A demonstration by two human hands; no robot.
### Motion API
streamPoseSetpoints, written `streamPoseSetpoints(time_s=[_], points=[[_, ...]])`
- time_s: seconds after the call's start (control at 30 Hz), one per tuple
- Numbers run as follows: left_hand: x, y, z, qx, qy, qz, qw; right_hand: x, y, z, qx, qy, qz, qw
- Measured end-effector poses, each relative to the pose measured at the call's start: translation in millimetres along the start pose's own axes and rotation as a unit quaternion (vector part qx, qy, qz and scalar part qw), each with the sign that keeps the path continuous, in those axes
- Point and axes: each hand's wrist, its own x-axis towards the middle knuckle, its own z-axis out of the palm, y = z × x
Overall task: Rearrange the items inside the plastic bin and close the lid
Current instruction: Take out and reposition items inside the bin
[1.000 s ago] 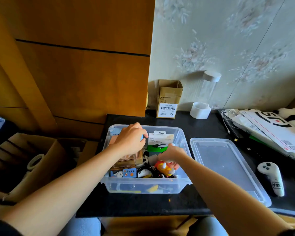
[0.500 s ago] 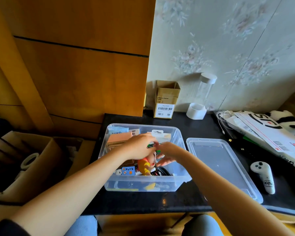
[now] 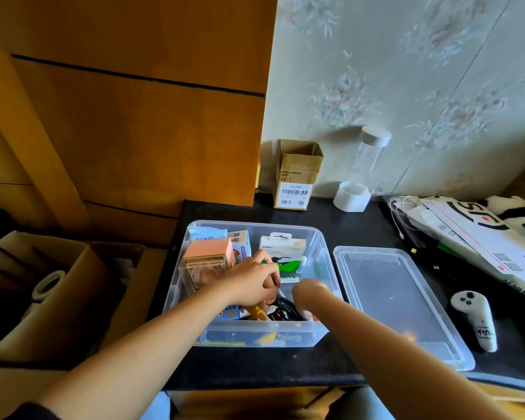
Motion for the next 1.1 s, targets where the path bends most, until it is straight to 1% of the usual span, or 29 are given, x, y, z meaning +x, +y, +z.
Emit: streamPoseSetpoints(time_s=[0.13, 0.27, 0.43, 0.67, 0.77, 0.83, 0.9, 1.1], points=[[-2, -3, 8, 0.005, 0.042, 0.015, 0.999, 17, -9, 12, -0.035, -0.017, 0.017, 0.999], [-2, -6, 18, -0.016, 0.082, 0.024, 0.996, 23, -10, 12, -0.035, -0.033, 0.017, 0.999], [-3, -7, 30, -0.010, 0.132, 0.026, 0.991, 21, -8, 11, 0.038, -0.046, -0.002, 0.998], [-2, -8, 33, -0.022, 0.151, 0.023, 0.988, 16, -6, 12, 0.061, 0.038, 0.019, 0.997], [-2, -7, 34, -0.024, 0.158, 0.024, 0.987, 17, 0, 7, 0.081, 0.128, 0.033, 0.988], [-2, -8, 35, -0.028, 0.161, 0.020, 0.986, 21, 5, 6, 0.086, 0.169, 0.015, 0.982], [-2, -8, 36, -0.031, 0.163, 0.016, 0.986, 27, 8, 4, 0.082, 0.190, -0.007, 0.978], [0, -7, 38, -0.030, 0.175, 0.008, 0.984, 45, 9, 1, 0.078, 0.226, -0.089, 0.967]])
